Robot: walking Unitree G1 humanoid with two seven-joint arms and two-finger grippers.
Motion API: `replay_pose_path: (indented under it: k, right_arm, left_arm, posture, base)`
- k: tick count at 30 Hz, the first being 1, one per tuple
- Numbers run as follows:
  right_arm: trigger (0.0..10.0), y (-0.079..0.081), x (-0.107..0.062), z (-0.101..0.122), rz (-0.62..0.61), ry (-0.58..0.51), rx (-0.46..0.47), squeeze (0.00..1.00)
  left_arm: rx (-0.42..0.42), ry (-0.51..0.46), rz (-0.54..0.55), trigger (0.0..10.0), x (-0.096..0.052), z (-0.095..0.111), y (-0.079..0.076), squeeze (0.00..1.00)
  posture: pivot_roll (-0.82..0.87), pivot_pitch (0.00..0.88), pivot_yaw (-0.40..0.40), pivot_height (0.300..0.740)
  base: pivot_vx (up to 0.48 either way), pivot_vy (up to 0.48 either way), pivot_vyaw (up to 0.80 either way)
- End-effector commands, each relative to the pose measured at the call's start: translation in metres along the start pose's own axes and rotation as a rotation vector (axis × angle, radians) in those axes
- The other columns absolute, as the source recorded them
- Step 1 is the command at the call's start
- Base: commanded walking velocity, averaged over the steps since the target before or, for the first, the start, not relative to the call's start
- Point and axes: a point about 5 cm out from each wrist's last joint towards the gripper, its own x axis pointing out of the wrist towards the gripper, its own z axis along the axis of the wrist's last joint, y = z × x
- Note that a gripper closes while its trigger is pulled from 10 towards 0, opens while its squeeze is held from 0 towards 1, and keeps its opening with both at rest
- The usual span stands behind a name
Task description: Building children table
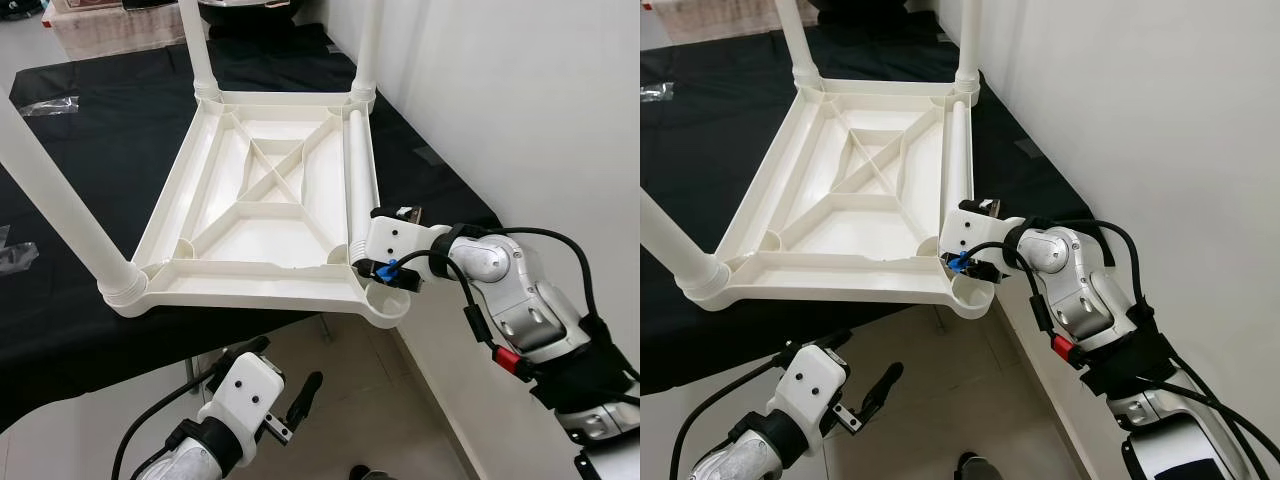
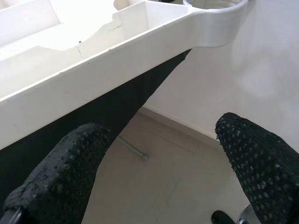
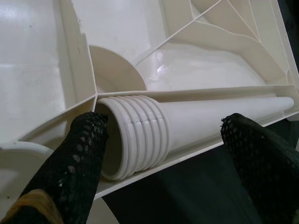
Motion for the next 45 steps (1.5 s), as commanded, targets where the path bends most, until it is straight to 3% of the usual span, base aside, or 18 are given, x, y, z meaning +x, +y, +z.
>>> replay_pose_path:
  k: [1,8,14,21,32,36,37,39,40,45]
  right_arm:
    - [10.0,-0.002,-0.002,-0.004,0.004,0.030,-0.013,0.00]
    - [10.0,-0.009,-0.002,-0.005,-0.034,0.073,-0.003,0.00]
    - [10.0,-0.007,0.002,0.002,-0.044,0.071,0.010,0.00]
    - [10.0,-0.002,0.007,0.001,-0.049,0.105,-0.040,0.00]
    - [10.0,-0.001,0.021,0.011,-0.225,0.195,-0.025,0.00]
    - [10.0,0.006,0.025,0.016,-0.223,0.190,-0.032,0.00]
    - [7.5,0.011,0.026,0.018,-0.213,0.186,-0.035,0.00]
    - [7.5,0.015,0.027,0.019,-0.205,0.184,-0.037,0.00]
    - [0.0,0.017,0.028,0.020,-0.202,0.180,-0.045,0.00]
    - [0.0,0.018,0.029,0.022,-0.236,0.162,-0.046,0.00]
  left_arm:
    - [-0.009,0.025,-0.009,10.0,-0.002,-0.004,-0.002,0.00]
    - [-0.005,0.022,-0.010,10.0,-0.001,-0.004,-0.002,0.00]
    - [-0.001,0.022,-0.006,10.0,0.000,-0.004,-0.002,0.00]
    - [-0.001,0.021,-0.006,10.0,0.001,-0.004,-0.002,0.00]
    - [0.004,0.018,-0.002,10.0,0.002,-0.003,-0.002,0.00]
    - [0.004,0.017,-0.003,10.0,0.003,-0.003,-0.002,0.00]
    - [0.004,0.016,-0.003,10.0,0.003,-0.003,-0.002,0.00]
    - [0.004,0.016,-0.003,10.0,0.003,-0.003,-0.002,0.00]
    - [0.004,0.015,-0.003,10.0,0.004,-0.003,-0.002,0.00]
    - [0.003,0.014,-0.003,10.0,0.004,-0.003,-0.001,0.00]
  posture:
    - [-0.03,0.225,-0.019,0.740]
    - [-0.04,0.228,-0.021,0.740]
    - [-0.03,0.228,-0.022,0.740]
    - [-0.04,0.229,-0.025,0.740]
    - [-0.03,0.229,-0.026,0.740]
    - [-0.03,0.228,-0.027,0.740]
    - [-0.03,0.228,-0.027,0.740]
    - [-0.03,0.228,-0.027,0.740]
    - [-0.04,0.227,-0.028,0.740]
    - [-0.04,0.226,-0.027,0.740]
  base:
    - [0.000,0.000,0.00]
    - [0.000,0.000,0.00]
    - [0.000,0.000,0.00]
    - [0.000,0.000,0.00]
    - [0.000,0.000,0.00]
    - [0.000,0.000,0.00]
    - [0.000,0.000,0.00]
    - [0.000,0.000,0.00]
    - [0.000,0.000,0.00]
    - [0.000,0.000,0.00]
